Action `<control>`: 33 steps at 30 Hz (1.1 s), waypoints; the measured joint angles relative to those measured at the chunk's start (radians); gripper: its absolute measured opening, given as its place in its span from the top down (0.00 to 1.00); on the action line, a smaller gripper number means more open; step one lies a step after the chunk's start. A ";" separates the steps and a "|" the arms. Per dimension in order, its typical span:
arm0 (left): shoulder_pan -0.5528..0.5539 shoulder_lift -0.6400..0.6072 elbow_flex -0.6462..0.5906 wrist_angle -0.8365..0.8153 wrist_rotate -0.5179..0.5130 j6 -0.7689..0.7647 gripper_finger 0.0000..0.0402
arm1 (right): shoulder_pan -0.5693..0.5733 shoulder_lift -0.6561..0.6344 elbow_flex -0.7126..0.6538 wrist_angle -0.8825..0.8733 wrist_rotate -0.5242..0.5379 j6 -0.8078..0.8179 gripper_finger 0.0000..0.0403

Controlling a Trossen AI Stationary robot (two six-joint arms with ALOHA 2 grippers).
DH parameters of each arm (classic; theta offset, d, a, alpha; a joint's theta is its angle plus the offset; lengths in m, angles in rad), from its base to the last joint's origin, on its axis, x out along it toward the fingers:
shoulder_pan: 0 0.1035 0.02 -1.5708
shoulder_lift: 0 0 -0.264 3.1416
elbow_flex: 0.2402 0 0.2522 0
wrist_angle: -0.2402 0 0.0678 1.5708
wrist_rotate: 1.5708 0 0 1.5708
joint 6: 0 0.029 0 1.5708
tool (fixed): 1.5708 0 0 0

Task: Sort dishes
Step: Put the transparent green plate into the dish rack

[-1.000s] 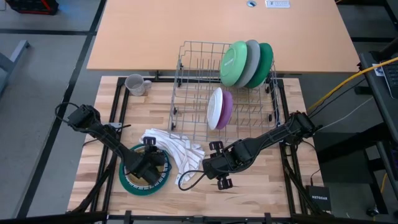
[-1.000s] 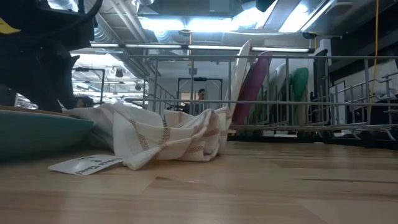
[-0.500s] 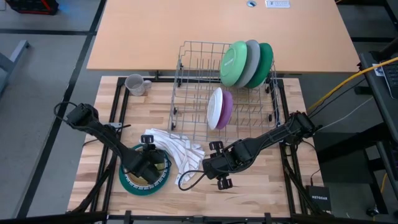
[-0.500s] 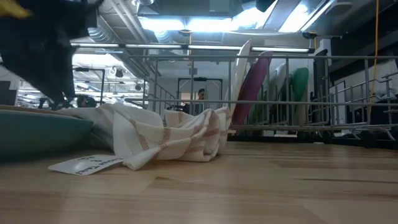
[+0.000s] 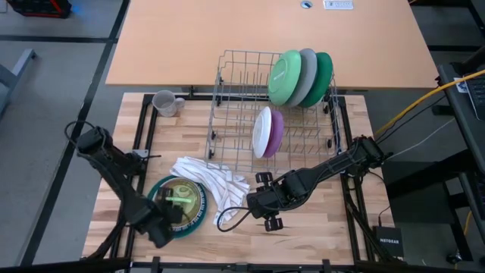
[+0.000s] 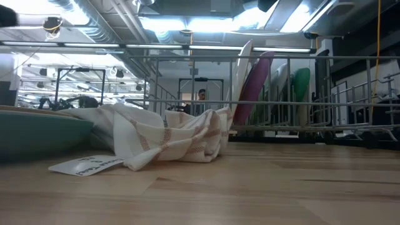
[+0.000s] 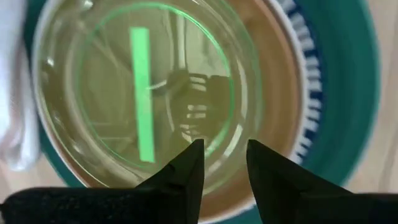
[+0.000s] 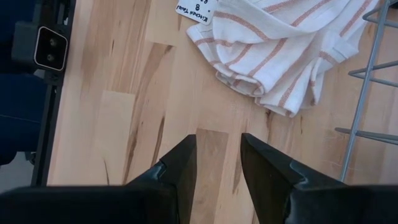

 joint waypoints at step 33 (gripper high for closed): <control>-0.094 0.000 -0.103 0.046 -0.031 -0.097 0.72 | 0.000 0.000 0.000 0.000 -0.001 -0.002 0.68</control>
